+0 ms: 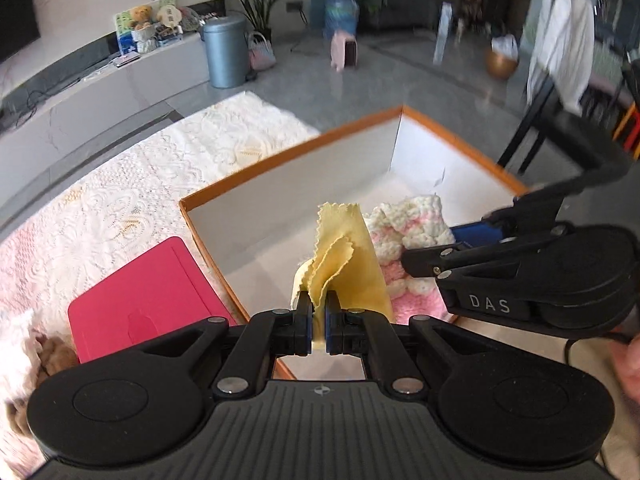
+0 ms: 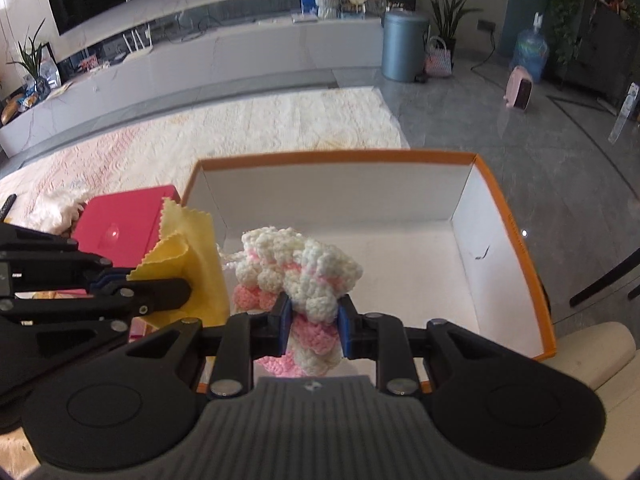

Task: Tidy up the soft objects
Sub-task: 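Carry both items into the orange box and open both tools to release them, then move both tools back over the table toward the plastic bags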

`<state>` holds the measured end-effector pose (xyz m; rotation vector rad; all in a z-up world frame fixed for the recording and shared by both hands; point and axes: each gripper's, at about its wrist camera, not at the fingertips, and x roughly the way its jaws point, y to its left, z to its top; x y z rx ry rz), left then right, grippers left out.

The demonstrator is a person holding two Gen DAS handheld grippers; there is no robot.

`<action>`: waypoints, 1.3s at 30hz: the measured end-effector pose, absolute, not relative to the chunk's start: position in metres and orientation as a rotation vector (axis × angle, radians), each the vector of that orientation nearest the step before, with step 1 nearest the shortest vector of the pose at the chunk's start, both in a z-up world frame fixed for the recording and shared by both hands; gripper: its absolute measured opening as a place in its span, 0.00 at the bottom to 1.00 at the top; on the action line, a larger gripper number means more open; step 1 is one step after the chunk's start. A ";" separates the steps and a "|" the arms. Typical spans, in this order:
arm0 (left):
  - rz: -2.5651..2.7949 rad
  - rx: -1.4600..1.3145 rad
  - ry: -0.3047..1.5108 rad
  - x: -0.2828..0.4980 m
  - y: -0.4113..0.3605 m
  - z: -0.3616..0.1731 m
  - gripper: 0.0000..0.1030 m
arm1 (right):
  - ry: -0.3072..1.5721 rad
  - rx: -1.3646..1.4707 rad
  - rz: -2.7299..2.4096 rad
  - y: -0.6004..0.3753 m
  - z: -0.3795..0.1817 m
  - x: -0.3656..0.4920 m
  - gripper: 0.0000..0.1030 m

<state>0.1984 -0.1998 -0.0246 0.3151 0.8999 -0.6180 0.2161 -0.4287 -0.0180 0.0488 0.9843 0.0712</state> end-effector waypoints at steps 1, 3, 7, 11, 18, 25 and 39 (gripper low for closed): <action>-0.619 0.338 0.912 0.199 -0.202 -0.028 0.06 | 1.000 0.047 0.074 -0.428 -0.022 0.219 0.23; -0.616 0.381 0.932 0.200 -0.206 -0.032 0.06 | 1.026 0.041 0.077 -0.427 -0.030 0.222 0.23; -0.601 0.447 0.972 0.202 -0.214 -0.040 0.06 | 1.077 0.052 0.090 -0.427 -0.044 0.227 0.24; -0.590 0.478 0.999 0.202 -0.217 -0.049 0.07 | 1.114 0.054 0.088 -0.426 -0.053 0.228 0.26; -0.577 0.512 1.019 0.202 -0.221 -0.057 0.14 | 1.129 0.031 0.093 -0.422 -0.057 0.231 0.31; -0.585 0.492 0.999 0.201 -0.220 -0.051 0.34 | 1.098 -0.038 0.078 -0.417 -0.049 0.227 0.37; -0.593 0.336 0.849 0.182 -0.185 -0.002 0.59 | 0.981 -0.019 0.021 -0.433 -0.004 0.204 0.56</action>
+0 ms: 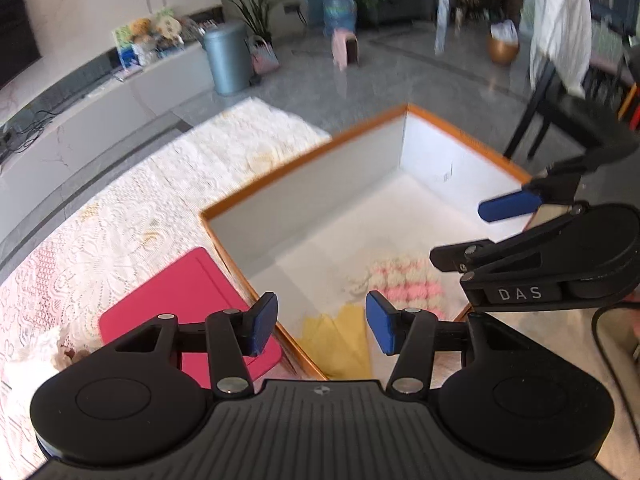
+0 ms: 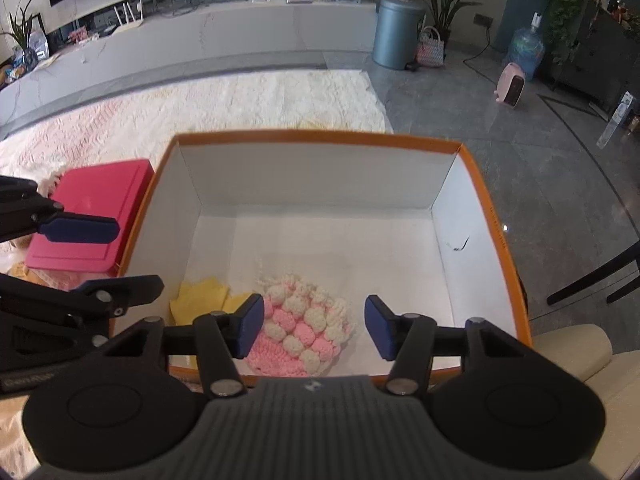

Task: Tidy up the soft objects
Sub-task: 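Move both tools back over the table toward the plastic bags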

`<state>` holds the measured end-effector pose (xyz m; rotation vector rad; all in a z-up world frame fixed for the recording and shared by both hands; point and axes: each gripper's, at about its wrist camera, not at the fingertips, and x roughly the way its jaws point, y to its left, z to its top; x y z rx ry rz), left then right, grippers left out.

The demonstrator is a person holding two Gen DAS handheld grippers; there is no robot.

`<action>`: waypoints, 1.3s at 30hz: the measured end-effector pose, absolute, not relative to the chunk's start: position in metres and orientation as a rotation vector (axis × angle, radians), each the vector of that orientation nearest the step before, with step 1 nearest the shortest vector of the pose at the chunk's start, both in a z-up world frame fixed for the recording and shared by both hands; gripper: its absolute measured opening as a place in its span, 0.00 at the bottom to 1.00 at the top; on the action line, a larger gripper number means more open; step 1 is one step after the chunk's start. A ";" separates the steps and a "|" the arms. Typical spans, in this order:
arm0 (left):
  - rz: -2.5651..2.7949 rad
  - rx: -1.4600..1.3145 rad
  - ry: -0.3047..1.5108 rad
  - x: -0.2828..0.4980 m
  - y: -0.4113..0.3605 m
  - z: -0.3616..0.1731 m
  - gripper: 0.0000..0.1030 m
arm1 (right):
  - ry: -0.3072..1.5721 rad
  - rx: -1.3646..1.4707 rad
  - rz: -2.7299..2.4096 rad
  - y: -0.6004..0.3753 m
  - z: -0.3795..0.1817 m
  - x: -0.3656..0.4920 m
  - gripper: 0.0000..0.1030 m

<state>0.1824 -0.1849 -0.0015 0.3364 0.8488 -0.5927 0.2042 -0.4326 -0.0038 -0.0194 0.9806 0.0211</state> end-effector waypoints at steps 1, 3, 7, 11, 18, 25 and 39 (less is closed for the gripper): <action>-0.585 0.316 0.832 0.180 -0.180 0.002 0.59 | 0.964 -0.011 0.017 -0.432 0.000 0.201 0.57; -0.569 0.273 0.799 0.174 -0.169 0.007 0.59 | 0.929 0.009 0.015 -0.430 0.008 0.194 0.57; -0.530 0.175 0.726 0.163 -0.144 0.018 0.59 | 0.833 0.038 0.011 -0.419 0.024 0.176 0.61; -0.478 0.084 0.661 0.149 -0.118 0.025 0.59 | 0.733 0.065 0.023 -0.401 0.036 0.155 0.66; -0.378 -0.003 0.585 0.121 -0.063 0.027 0.59 | 0.612 0.091 0.070 -0.353 0.037 0.122 0.76; -0.279 -0.034 0.619 0.097 -0.013 0.014 0.58 | 0.598 0.035 0.174 -0.284 0.017 0.104 0.84; -0.116 -0.104 0.776 0.070 0.069 -0.036 0.52 | 0.733 -0.075 0.293 -0.189 -0.037 0.107 0.86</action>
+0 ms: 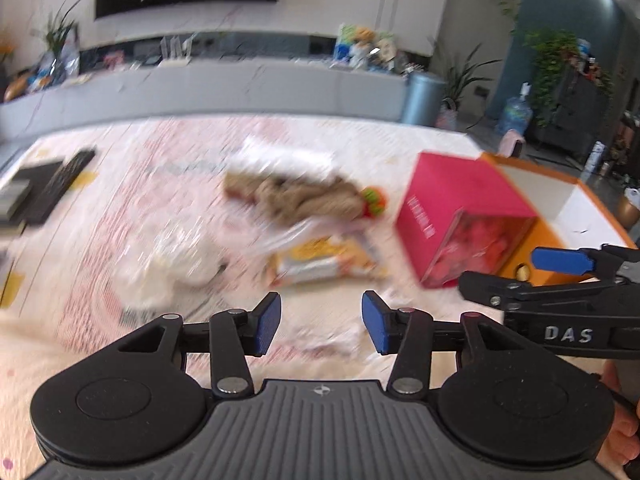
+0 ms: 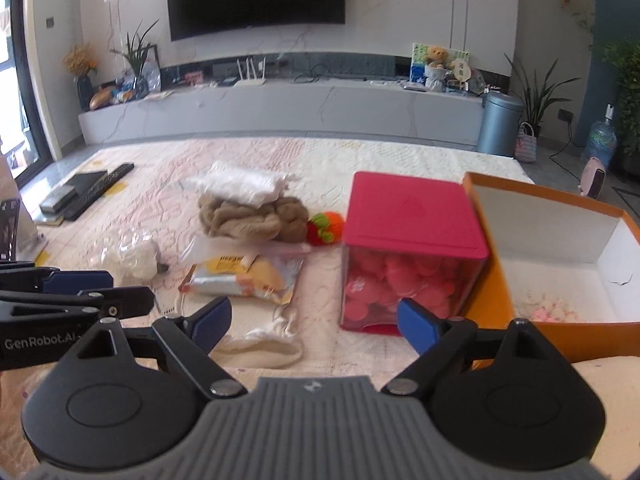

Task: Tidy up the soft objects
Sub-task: 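Move both tools back over the table toward the plastic bags, then grasp the foil bundle in clear plastic with the left tool while the right tool grasps the white plastic bag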

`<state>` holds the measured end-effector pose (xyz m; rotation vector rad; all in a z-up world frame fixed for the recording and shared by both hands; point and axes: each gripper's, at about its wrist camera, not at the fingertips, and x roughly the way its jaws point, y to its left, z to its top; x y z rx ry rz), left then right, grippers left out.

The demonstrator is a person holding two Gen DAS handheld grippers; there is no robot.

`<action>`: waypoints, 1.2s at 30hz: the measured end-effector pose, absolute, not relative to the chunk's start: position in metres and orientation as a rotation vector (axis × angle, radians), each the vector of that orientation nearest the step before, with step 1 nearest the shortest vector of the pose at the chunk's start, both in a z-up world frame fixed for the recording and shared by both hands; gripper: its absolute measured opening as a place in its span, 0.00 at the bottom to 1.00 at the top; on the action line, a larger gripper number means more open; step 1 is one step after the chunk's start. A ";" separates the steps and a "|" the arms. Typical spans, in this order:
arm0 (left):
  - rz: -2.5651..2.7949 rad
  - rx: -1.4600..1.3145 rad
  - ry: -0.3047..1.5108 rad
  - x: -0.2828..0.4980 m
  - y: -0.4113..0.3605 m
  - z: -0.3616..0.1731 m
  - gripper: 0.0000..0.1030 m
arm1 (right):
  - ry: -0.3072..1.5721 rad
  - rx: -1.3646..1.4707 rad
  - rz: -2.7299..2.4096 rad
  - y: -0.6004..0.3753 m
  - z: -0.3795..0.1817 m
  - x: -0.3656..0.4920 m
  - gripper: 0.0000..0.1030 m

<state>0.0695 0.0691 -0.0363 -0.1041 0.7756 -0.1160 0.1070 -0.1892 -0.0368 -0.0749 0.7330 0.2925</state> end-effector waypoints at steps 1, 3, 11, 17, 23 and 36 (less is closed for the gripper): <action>-0.103 -0.122 0.794 0.066 0.076 -0.043 0.51 | 0.746 -0.086 0.297 -0.186 -0.041 0.107 0.86; -0.093 -0.160 0.829 0.063 0.087 -0.053 0.48 | 0.774 -0.106 0.304 -0.180 -0.049 0.110 0.86; -0.080 -0.183 0.891 0.065 0.092 -0.070 0.40 | 0.867 -0.128 0.339 -0.163 -0.076 0.123 0.87; -0.061 -0.209 0.897 0.076 0.099 -0.072 0.38 | 0.880 -0.126 0.366 -0.148 -0.085 0.144 0.87; -0.025 -0.213 0.885 0.085 0.109 -0.062 0.39 | 0.849 -0.145 0.428 -0.131 -0.078 0.163 0.86; -0.035 0.076 0.937 0.164 0.150 -0.046 0.77 | 0.817 -0.189 0.471 -0.112 -0.065 0.203 0.87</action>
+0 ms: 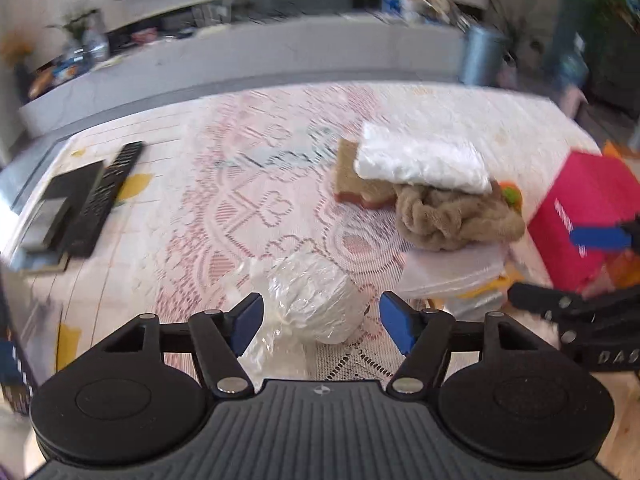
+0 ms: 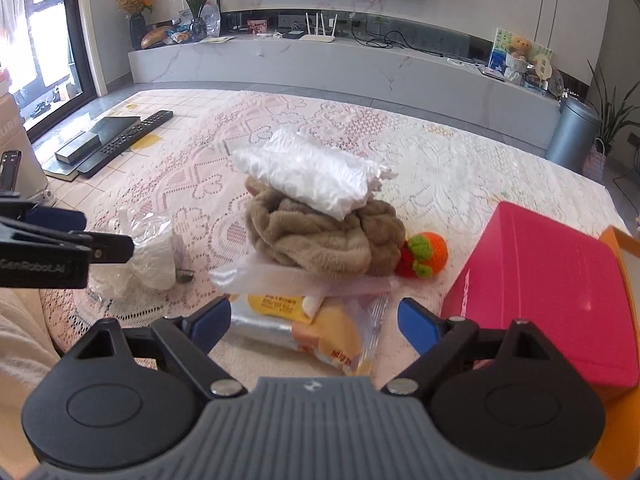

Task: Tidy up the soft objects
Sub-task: 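Grasp the foil bundle in clear plastic with the left tool while the right tool grasps the white plastic bag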

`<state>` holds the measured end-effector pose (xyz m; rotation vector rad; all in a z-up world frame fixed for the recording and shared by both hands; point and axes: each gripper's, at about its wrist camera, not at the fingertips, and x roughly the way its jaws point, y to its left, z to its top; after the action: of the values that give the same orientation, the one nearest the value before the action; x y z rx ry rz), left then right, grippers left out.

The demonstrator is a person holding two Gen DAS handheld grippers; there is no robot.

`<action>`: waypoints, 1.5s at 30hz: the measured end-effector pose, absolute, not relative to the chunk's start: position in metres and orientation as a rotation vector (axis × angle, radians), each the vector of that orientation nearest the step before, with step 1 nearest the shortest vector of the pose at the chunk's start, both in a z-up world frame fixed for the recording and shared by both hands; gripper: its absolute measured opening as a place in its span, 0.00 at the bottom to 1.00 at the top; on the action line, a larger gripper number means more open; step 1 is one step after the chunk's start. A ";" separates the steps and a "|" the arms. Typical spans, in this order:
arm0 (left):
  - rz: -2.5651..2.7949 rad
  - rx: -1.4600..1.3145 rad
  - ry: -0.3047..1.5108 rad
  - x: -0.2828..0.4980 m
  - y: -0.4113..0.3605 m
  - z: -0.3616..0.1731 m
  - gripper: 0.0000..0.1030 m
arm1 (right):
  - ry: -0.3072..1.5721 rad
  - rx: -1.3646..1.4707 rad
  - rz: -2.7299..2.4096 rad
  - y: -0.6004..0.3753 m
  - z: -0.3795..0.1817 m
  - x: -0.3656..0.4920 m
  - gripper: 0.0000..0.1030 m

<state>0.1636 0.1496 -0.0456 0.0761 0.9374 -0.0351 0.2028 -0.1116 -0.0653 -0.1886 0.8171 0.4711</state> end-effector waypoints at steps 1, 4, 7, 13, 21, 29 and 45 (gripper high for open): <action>-0.069 0.138 0.967 0.171 0.148 -0.049 0.77 | 0.816 -0.192 0.472 -0.112 -0.064 0.205 0.87; -0.098 0.331 1.044 0.185 0.144 -0.064 0.77 | 0.812 -0.201 0.477 -0.111 -0.063 0.209 0.87; -0.144 0.419 1.111 0.193 0.141 -0.082 0.77 | 0.812 -0.207 0.477 -0.110 -0.062 0.213 0.87; -0.134 0.443 1.164 0.207 0.136 -0.107 0.72 | 0.808 -0.230 0.479 -0.105 -0.061 0.223 0.87; -0.078 0.352 1.151 0.208 0.146 -0.106 0.46 | 0.790 -0.253 0.484 -0.103 -0.051 0.227 0.87; 0.016 0.141 1.032 0.204 0.154 -0.073 0.42 | 0.736 -0.253 0.506 -0.096 -0.033 0.234 0.87; 0.056 -0.117 0.863 0.205 0.159 -0.071 0.42 | 0.771 -0.298 0.556 -0.060 -0.043 0.295 0.91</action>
<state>0.2053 0.1589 -0.0710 -0.1166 0.8630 0.0556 0.2951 -0.0595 -0.0430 -0.2978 0.7714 0.5556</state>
